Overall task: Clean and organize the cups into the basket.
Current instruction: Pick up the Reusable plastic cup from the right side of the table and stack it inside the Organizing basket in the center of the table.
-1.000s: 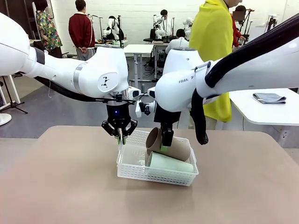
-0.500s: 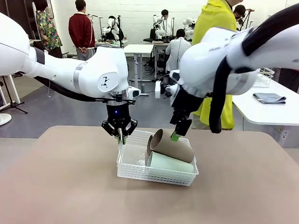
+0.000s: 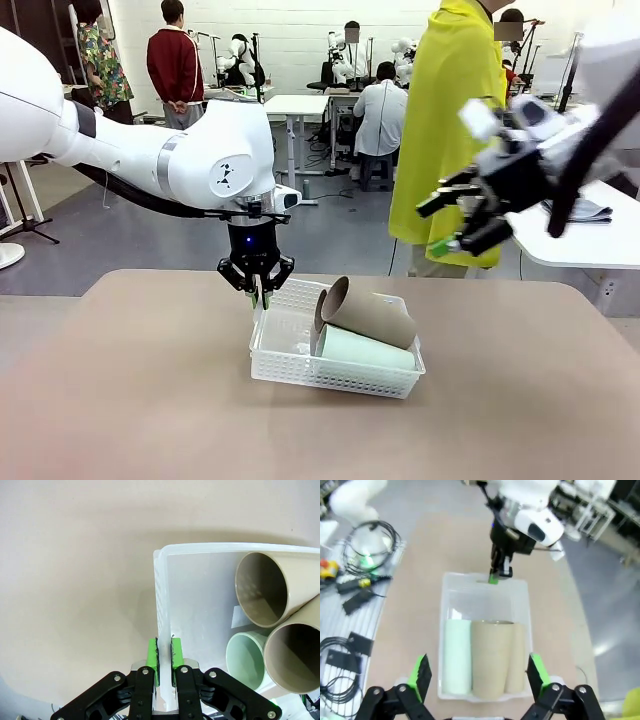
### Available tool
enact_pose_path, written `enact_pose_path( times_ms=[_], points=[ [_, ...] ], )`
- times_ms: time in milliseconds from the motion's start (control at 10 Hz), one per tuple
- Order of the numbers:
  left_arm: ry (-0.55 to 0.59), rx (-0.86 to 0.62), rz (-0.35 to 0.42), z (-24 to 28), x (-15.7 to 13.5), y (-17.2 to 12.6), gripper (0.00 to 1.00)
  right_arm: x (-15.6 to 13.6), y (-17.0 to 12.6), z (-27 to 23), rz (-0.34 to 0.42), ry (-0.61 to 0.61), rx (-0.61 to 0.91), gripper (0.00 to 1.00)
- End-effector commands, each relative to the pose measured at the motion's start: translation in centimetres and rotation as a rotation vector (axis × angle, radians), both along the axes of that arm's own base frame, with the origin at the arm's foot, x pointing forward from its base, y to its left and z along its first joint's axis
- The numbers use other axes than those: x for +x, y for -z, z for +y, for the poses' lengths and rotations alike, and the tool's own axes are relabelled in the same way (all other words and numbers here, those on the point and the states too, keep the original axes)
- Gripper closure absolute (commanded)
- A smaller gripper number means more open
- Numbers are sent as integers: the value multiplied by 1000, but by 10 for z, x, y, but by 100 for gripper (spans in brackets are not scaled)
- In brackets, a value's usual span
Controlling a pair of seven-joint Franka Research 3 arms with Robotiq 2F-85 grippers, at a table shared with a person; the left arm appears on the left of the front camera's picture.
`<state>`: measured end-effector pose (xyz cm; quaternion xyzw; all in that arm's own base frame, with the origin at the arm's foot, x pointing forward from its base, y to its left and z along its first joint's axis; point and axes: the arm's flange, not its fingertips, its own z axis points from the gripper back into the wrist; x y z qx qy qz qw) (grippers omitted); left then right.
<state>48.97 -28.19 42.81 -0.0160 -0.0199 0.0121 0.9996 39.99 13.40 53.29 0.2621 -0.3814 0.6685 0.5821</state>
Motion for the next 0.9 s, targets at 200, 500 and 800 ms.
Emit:
enact_pose_path(
  times_ms=[200,500,800],
  points=[
    [3,2,-2,0,-1,0,100,-12,45,-91,87,57,53,0],
    [3,2,-2,0,-1,0,100,-28,56,-122,309,275,-102,0],
    [3,2,-2,0,-1,0,100,-21,64,-137,275,274,-95,0]
  ],
)
